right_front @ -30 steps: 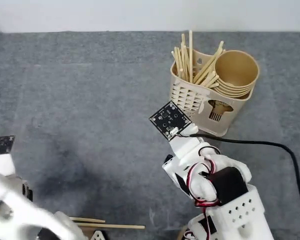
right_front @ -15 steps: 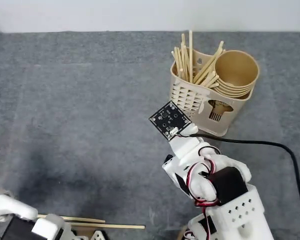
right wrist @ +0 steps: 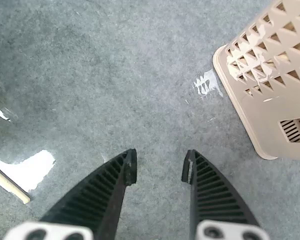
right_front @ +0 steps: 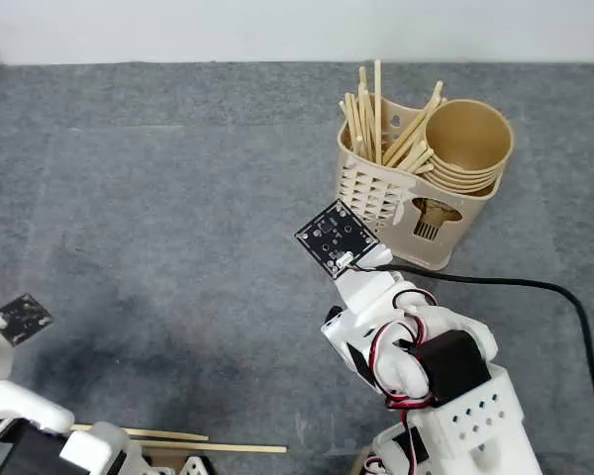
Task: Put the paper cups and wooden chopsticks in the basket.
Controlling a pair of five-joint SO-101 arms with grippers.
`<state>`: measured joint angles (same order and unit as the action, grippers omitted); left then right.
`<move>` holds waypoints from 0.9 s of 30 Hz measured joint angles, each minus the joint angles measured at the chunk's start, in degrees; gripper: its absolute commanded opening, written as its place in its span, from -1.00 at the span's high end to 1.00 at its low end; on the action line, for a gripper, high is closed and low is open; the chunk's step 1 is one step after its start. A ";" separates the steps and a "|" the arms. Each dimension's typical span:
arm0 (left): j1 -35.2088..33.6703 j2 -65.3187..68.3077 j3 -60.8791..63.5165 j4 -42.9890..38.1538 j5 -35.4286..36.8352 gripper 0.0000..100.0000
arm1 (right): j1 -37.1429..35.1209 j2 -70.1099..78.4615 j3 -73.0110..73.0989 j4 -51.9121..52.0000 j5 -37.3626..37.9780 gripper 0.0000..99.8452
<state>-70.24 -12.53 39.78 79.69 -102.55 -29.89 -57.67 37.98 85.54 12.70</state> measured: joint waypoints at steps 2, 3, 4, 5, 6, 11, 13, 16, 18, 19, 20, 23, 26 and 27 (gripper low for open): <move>0.00 0.00 0.53 -0.18 -2.55 0.59 | 0.00 0.00 0.00 0.00 0.00 0.67; 0.00 0.00 1.23 -0.18 -3.87 0.59 | 0.00 0.00 0.00 0.00 0.00 0.67; 0.09 0.00 2.29 -0.18 -5.19 0.59 | 0.00 0.00 0.00 0.00 0.00 0.67; 0.44 0.00 3.25 -0.18 -5.98 0.59 | 0.00 0.00 0.00 0.00 0.00 0.67; 1.05 0.00 4.22 -0.79 -6.42 0.59 | 0.00 0.00 0.00 0.00 0.00 0.67; 2.11 0.00 9.41 -5.01 -7.12 0.59 | 0.00 0.00 0.00 0.00 0.00 0.67; 2.55 0.00 11.60 -7.74 -7.30 0.61 | 0.00 0.00 0.00 0.00 0.00 0.67; 2.81 0.00 14.86 -12.40 -7.30 0.74 | 0.00 0.00 0.00 0.00 0.00 0.67; 2.81 -0.79 17.05 -14.42 -7.30 0.84 | 0.00 0.00 0.00 0.00 0.00 0.67; 2.73 -0.97 18.20 -15.12 -7.30 0.88 | 0.00 0.00 0.00 0.00 0.00 0.67; 2.73 -1.05 19.16 -15.82 -7.30 0.92 | 0.00 0.00 0.00 0.00 0.00 0.67; 2.73 -1.32 22.33 -18.02 -7.30 0.98 | 0.00 0.00 0.00 0.00 0.00 0.67; 2.73 -1.32 23.12 -18.55 -7.30 0.97 | 0.00 0.00 0.00 0.00 0.00 0.67; 2.73 -1.32 23.21 -18.64 -7.30 0.97 | 0.00 0.00 0.00 0.00 0.00 0.67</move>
<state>-67.52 -13.85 62.99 61.05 -109.85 -29.89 -57.67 37.98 85.54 12.70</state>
